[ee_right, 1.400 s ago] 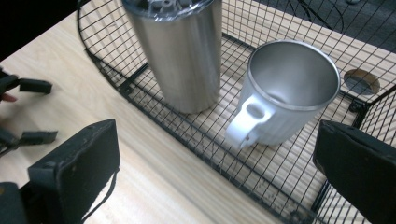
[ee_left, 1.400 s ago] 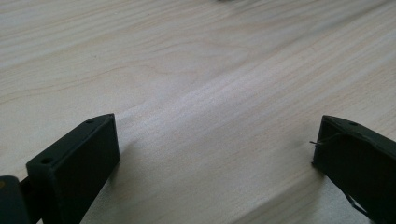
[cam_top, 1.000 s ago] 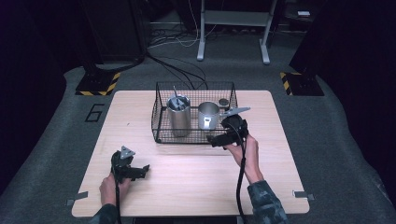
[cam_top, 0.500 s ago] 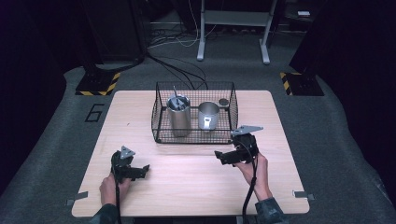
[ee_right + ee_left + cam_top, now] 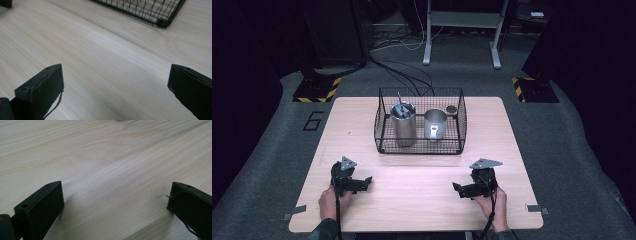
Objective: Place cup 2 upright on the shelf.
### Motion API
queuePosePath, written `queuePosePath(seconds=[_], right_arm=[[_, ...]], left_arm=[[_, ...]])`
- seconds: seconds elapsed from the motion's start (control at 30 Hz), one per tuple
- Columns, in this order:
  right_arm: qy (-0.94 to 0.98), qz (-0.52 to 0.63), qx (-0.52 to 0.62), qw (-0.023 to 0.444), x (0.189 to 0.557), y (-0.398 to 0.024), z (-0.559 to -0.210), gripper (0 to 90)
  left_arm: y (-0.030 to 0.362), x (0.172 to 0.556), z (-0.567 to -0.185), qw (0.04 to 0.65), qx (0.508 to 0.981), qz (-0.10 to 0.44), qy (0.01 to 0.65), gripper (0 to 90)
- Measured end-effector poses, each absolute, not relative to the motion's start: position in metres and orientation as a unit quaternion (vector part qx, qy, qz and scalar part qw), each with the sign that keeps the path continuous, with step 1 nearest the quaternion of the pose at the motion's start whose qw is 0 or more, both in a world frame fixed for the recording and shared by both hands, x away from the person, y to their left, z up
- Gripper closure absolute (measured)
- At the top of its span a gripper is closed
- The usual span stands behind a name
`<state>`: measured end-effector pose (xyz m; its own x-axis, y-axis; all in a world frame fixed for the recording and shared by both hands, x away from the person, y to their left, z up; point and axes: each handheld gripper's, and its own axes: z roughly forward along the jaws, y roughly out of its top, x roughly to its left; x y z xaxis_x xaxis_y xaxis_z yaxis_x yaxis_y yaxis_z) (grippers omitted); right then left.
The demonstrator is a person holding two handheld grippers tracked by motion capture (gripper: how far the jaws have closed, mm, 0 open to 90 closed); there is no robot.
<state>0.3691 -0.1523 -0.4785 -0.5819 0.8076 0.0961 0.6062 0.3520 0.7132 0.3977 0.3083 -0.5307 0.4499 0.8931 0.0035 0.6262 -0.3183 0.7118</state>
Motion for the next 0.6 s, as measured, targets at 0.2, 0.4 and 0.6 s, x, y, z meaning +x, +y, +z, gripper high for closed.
queuePosePath(seconds=[0.2, 0.4, 0.6], right_arm=[[0.805, 0.363, 0.447, 0.141, 0.36, -0.169, -0.499, 0.0], [0.797, 0.353, 0.463, 0.162, 0.356, -0.184, -0.517, 0.0], [0.792, 0.359, 0.466, 0.164, 0.356, -0.194, -0.528, 0.1]], left_arm=[[0.308, 0.398, -0.531, 0.329, 0.785, 0.204, 0.484, 0.3], [0.308, 0.399, -0.531, 0.329, 0.785, 0.208, 0.483, 0.2], [0.308, 0.399, -0.531, 0.33, 0.783, 0.205, 0.485, 0.2]])
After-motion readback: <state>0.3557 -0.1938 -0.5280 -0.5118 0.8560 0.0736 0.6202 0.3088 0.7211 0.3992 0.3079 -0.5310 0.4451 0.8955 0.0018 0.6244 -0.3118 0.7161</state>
